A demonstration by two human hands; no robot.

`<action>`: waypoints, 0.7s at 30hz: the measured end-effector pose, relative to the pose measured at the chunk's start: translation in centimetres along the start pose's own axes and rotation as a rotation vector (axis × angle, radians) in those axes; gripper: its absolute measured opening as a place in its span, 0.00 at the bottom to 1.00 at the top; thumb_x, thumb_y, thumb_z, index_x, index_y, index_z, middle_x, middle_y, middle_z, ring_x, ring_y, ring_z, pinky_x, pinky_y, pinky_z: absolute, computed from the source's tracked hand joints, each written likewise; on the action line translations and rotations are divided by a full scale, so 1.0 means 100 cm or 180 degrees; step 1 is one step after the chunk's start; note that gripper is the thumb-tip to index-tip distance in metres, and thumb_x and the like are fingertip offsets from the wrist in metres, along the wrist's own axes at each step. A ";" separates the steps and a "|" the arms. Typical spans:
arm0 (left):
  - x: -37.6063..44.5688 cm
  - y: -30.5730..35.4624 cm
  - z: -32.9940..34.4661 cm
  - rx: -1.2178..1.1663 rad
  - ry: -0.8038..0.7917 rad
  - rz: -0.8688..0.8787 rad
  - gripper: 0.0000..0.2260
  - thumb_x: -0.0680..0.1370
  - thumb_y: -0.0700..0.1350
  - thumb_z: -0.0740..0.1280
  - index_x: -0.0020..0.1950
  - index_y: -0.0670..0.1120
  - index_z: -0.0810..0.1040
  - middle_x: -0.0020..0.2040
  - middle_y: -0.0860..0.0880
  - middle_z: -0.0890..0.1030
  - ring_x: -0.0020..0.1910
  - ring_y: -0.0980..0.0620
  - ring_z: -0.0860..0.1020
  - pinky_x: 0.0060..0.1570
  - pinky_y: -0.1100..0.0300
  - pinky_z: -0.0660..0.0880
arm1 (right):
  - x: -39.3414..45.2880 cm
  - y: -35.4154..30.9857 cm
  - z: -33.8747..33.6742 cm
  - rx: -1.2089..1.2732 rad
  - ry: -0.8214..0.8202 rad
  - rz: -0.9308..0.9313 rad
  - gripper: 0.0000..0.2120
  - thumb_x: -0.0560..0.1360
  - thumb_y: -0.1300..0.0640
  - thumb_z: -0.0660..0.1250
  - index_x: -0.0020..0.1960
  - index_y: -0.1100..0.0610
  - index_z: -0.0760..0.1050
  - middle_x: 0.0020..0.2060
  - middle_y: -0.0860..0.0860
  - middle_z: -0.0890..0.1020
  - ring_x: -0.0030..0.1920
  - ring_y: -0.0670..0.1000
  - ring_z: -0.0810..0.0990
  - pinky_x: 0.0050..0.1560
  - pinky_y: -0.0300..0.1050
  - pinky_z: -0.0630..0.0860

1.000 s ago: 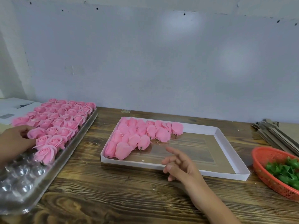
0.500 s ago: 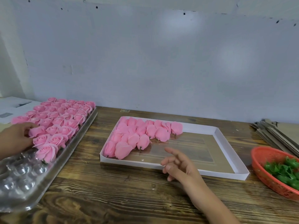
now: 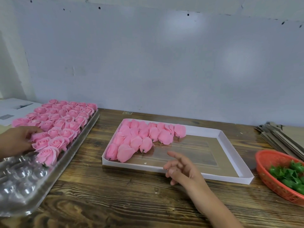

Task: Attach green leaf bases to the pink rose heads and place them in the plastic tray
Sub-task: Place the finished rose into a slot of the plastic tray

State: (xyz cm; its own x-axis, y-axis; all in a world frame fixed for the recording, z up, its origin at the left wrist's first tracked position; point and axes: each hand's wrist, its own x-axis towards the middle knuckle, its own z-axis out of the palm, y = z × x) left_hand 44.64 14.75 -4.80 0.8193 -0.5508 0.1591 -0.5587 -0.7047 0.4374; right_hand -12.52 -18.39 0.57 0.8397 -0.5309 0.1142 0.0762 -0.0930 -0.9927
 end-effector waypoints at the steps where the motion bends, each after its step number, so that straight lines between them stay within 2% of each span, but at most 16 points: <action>1: -0.002 -0.001 0.001 -0.0151 0.0028 0.0045 0.21 0.60 0.39 0.84 0.47 0.55 0.84 0.41 0.52 0.86 0.40 0.46 0.83 0.44 0.50 0.78 | 0.000 0.000 0.000 -0.0001 0.0006 0.0001 0.25 0.70 0.56 0.68 0.67 0.49 0.72 0.46 0.50 0.84 0.44 0.49 0.79 0.42 0.40 0.77; 6: 0.003 0.003 -0.004 0.0358 -0.0042 0.0039 0.23 0.58 0.40 0.82 0.48 0.57 0.82 0.38 0.55 0.83 0.36 0.50 0.81 0.42 0.54 0.76 | 0.000 0.000 0.000 0.0013 -0.0007 -0.0011 0.24 0.71 0.57 0.68 0.67 0.49 0.72 0.46 0.50 0.83 0.44 0.49 0.79 0.42 0.40 0.77; 9: 0.000 0.009 -0.001 0.0527 -0.0060 0.0165 0.23 0.60 0.40 0.80 0.51 0.56 0.81 0.39 0.54 0.83 0.37 0.49 0.80 0.42 0.54 0.75 | 0.000 0.000 0.001 -0.0027 -0.0004 -0.0007 0.24 0.71 0.57 0.68 0.67 0.49 0.72 0.47 0.50 0.84 0.44 0.49 0.80 0.42 0.40 0.77; 14: -0.008 0.017 -0.001 0.0560 -0.0083 0.0013 0.21 0.61 0.40 0.79 0.50 0.55 0.80 0.39 0.51 0.82 0.37 0.47 0.80 0.41 0.53 0.75 | -0.001 0.000 -0.001 -0.0049 0.0008 0.0002 0.20 0.78 0.66 0.66 0.67 0.49 0.73 0.47 0.51 0.84 0.45 0.49 0.80 0.43 0.42 0.77; 17: -0.010 0.013 -0.001 0.0304 -0.0107 -0.0131 0.23 0.62 0.40 0.81 0.53 0.56 0.81 0.43 0.51 0.84 0.41 0.47 0.81 0.45 0.51 0.75 | -0.001 -0.001 -0.001 -0.0039 0.0027 -0.0003 0.21 0.78 0.68 0.65 0.66 0.50 0.73 0.46 0.51 0.83 0.45 0.50 0.80 0.42 0.41 0.77; 21: -0.012 0.006 0.002 0.0010 -0.0063 -0.0282 0.28 0.66 0.37 0.79 0.63 0.52 0.80 0.53 0.43 0.83 0.50 0.43 0.79 0.53 0.48 0.73 | -0.001 -0.002 -0.001 -0.0039 0.0012 -0.0014 0.20 0.78 0.67 0.65 0.66 0.51 0.73 0.46 0.51 0.83 0.45 0.49 0.79 0.42 0.41 0.76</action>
State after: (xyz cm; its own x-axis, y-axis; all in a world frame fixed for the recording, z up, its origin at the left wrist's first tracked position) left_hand 43.32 14.88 -4.90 0.8628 -0.4950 0.1023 -0.4846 -0.7524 0.4462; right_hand -12.67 -18.35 0.72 0.8374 -0.5336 0.1186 0.0732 -0.1055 -0.9917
